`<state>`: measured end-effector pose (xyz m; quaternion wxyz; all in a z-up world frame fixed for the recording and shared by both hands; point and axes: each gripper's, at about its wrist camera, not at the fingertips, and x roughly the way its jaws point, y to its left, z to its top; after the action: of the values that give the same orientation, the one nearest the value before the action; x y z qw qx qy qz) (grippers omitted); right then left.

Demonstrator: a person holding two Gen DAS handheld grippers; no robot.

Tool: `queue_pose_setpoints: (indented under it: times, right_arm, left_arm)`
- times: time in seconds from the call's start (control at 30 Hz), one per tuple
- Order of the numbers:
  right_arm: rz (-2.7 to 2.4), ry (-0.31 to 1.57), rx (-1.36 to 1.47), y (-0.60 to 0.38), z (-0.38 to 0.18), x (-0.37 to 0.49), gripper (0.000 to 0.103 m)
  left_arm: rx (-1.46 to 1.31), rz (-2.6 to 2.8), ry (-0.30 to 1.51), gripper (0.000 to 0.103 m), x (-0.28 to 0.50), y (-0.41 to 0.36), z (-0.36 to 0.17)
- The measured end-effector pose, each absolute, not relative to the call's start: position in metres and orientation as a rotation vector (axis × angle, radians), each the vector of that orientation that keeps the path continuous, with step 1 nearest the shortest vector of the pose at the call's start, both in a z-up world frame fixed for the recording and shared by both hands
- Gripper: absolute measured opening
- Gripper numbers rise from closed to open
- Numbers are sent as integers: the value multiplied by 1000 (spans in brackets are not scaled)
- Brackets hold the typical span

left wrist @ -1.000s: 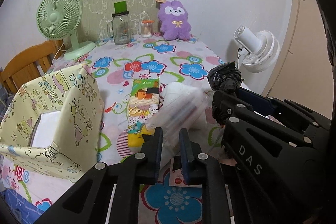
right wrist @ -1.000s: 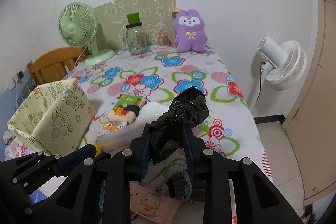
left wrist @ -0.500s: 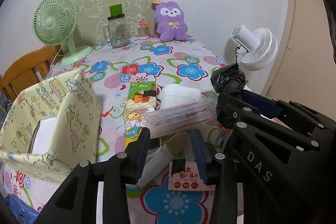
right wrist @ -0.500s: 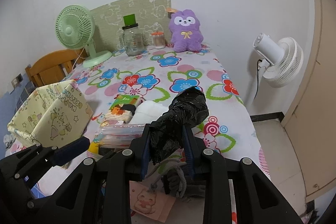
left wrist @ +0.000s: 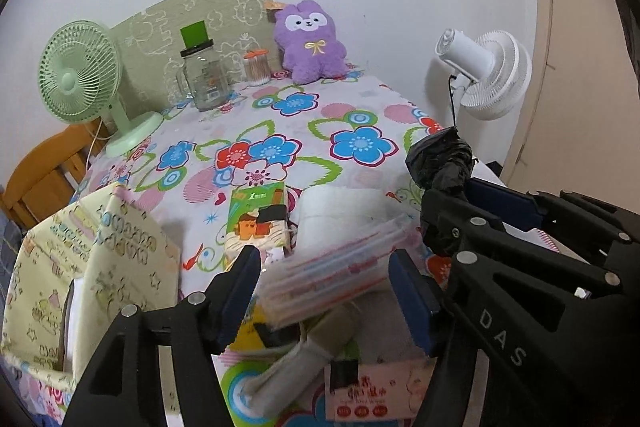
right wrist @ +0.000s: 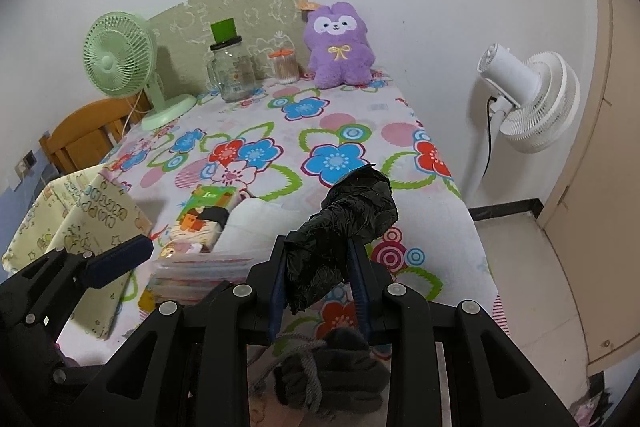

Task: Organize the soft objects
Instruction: 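Grasp and lift the clear straw bag with the left tool while the right tool grasps the black umbrella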

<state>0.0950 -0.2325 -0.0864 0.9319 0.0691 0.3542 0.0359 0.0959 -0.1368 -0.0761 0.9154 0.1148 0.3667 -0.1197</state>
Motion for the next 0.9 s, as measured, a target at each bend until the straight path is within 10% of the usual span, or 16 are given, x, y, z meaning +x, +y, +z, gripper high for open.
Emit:
queue_pose_setpoints:
  times: [0.5, 0.9]
  right_arm:
    - [88, 771, 159, -237, -103, 116, 31]
    - [88, 771, 163, -237, -102, 114, 32]
  left_arm:
    - [241, -291, 868, 64, 113, -146, -97]
    - [217, -324, 864, 13, 109, -145, -91]
